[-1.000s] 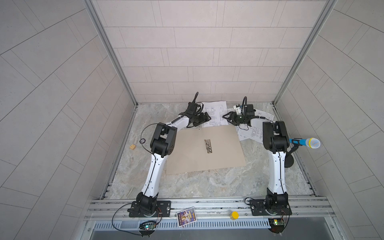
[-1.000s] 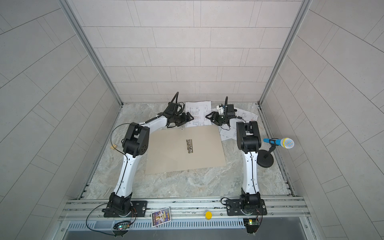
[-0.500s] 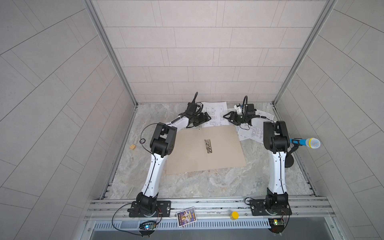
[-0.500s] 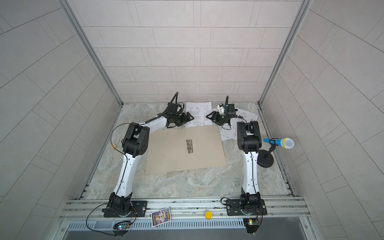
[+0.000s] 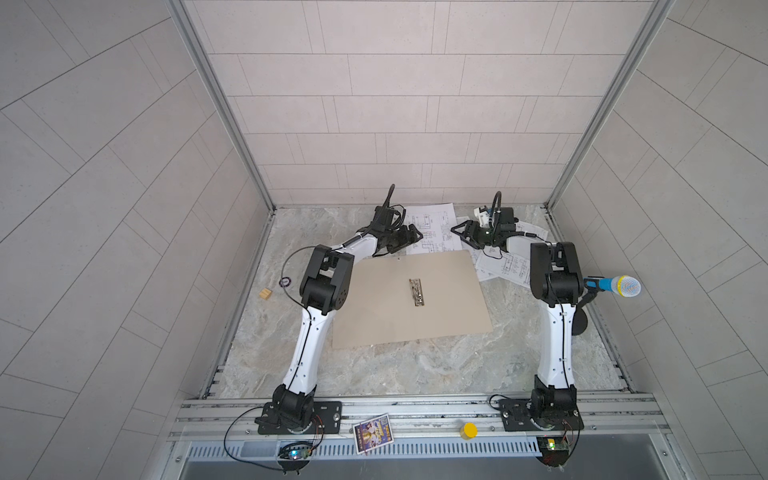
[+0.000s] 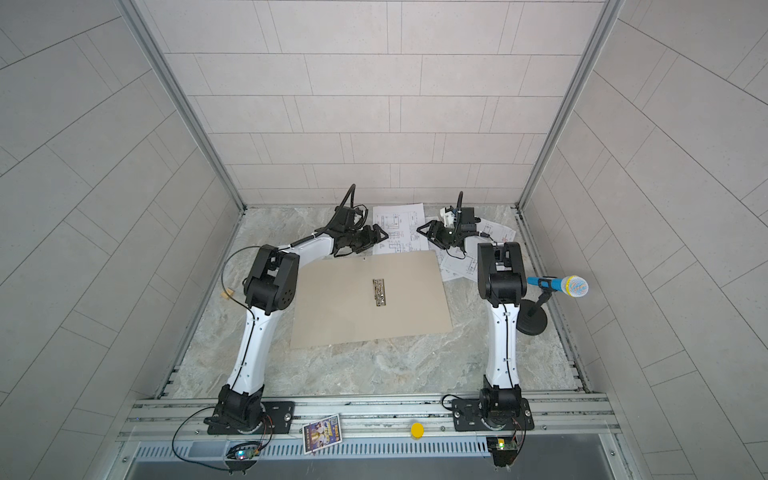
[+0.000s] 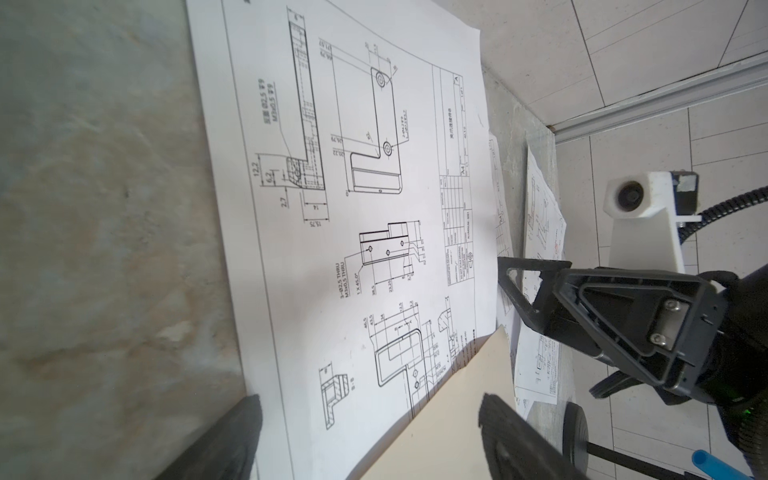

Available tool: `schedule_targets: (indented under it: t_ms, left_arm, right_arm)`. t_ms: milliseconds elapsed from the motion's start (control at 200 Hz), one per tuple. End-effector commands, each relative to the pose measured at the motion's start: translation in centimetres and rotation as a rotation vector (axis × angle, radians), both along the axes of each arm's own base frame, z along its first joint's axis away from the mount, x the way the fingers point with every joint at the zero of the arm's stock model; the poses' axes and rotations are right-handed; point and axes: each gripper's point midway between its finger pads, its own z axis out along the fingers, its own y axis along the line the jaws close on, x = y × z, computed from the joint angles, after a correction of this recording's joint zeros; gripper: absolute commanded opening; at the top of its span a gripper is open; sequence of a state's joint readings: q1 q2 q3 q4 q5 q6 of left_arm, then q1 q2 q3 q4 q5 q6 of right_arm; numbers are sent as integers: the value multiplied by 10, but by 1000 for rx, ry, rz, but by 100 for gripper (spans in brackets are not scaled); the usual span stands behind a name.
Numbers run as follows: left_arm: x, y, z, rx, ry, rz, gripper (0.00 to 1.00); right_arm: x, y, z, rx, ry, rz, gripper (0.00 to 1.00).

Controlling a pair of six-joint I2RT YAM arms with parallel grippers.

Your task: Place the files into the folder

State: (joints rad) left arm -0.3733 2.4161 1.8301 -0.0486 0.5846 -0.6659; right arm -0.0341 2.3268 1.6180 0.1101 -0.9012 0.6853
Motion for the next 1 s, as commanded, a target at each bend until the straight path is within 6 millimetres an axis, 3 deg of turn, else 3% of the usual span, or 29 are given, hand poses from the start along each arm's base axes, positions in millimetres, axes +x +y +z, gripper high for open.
schedule_targets:
  t_ms: [0, 310, 605, 991]
  left_arm:
    - [-13, 3, -16, 10, 72, 5, 88]
    - [-13, 2, -16, -4, 76, 8, 88]
    - [-14, 3, -16, -2, 76, 12, 88]
    - [-14, -1, -13, -31, 69, 7, 88]
  right_arm:
    - [4, 0, 30, 37, -64, 0, 67]
    - [1, 3, 25, 60, -54, 27, 64]
    - [-3, -20, 1, -193, -21, 0, 75]
    - [0, -21, -13, -216, -1, -20, 76]
